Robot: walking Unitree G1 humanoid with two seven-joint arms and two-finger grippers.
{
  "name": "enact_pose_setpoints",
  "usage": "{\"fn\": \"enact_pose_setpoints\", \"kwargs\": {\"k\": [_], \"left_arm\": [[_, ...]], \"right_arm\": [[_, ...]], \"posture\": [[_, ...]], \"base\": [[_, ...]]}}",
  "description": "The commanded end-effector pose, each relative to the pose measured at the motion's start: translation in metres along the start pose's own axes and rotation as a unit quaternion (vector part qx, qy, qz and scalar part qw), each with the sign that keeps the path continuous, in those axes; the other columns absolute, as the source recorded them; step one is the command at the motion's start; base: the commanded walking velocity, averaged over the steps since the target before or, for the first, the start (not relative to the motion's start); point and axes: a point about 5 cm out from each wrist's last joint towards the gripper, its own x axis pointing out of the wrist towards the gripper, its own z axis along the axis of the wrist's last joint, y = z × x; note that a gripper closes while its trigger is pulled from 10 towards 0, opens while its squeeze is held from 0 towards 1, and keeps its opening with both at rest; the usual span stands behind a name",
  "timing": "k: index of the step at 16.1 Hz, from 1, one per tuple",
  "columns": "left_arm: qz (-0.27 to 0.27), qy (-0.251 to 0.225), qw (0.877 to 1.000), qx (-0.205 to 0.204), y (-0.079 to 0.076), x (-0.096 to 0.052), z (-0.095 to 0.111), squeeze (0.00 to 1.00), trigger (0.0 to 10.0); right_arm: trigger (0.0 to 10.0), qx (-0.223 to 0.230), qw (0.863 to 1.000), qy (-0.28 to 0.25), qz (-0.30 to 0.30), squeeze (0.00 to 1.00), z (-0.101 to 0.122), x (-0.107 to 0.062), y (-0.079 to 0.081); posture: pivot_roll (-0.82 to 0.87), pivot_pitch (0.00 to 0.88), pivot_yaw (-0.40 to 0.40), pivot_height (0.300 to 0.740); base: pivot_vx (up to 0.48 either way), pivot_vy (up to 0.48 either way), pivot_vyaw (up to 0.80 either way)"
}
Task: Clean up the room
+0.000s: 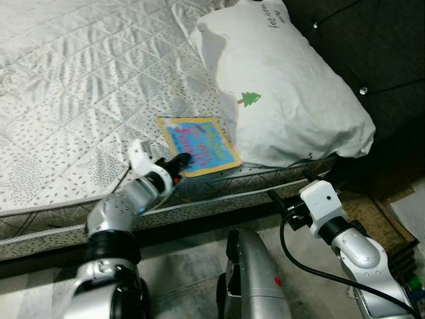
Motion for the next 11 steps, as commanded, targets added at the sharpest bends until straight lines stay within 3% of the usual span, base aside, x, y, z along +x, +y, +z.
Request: {"fn": "enact_pose_setpoints", "kwargs": {"k": [1, 2, 8, 9, 10, 11], "left_arm": [[-0.008, -0.001, 1.000, -0.005, -0.002, 0.003, 0.003, 0.00, 10.0], [-0.008, 0.005, 1.000, -0.019, 0.007, 0.003, 0.006, 0.00, 10.0], [0.040, 0.044, 0.998, 0.020, 0.032, 0.005, 0.002, 0.00, 10.0], [0.043, 0.045, 0.998, 0.027, 0.034, 0.005, 0.004, 0.10, 10.0], [0.052, 0.044, 0.997, 0.040, 0.037, 0.005, 0.008, 1.00, 10.0], [0.060, 0.040, 0.996, 0.048, 0.039, 0.005, 0.011, 1.00, 10.0]], "right_arm": [[10.0, -0.009, 1.000, 0.002, 0.000, 0.00, 0.000, -0.003, -0.003], [10.0, -0.011, 1.000, 0.001, 0.000, 0.00, 0.001, -0.002, -0.004], [10.0, -0.023, 1.000, -0.007, 0.005, 0.00, 0.004, -0.001, -0.004], [10.0, -0.023, 1.000, -0.008, 0.006, 0.00, 0.004, -0.001, -0.004], [10.0, -0.025, 1.000, -0.009, 0.006, 0.00, 0.004, 0.000, -0.004], [10.0, -0.027, 1.000, -0.010, 0.007, 0.00, 0.004, 0.000, -0.004]], "posture": [[-0.09, 0.227, -0.181, 0.539], [-0.09, 0.226, -0.181, 0.539], [-0.10, 0.222, -0.181, 0.539], [-0.11, 0.221, -0.181, 0.539], [-0.11, 0.221, -0.181, 0.539], [-0.11, 0.218, -0.181, 0.539]], "base": [[0.000, 0.000, 0.00], [0.000, 0.000, 0.00], [0.000, 0.000, 0.00], [0.000, 0.000, 0.00], [0.000, 0.000, 0.00], [0.000, 0.000, 0.00]]}}
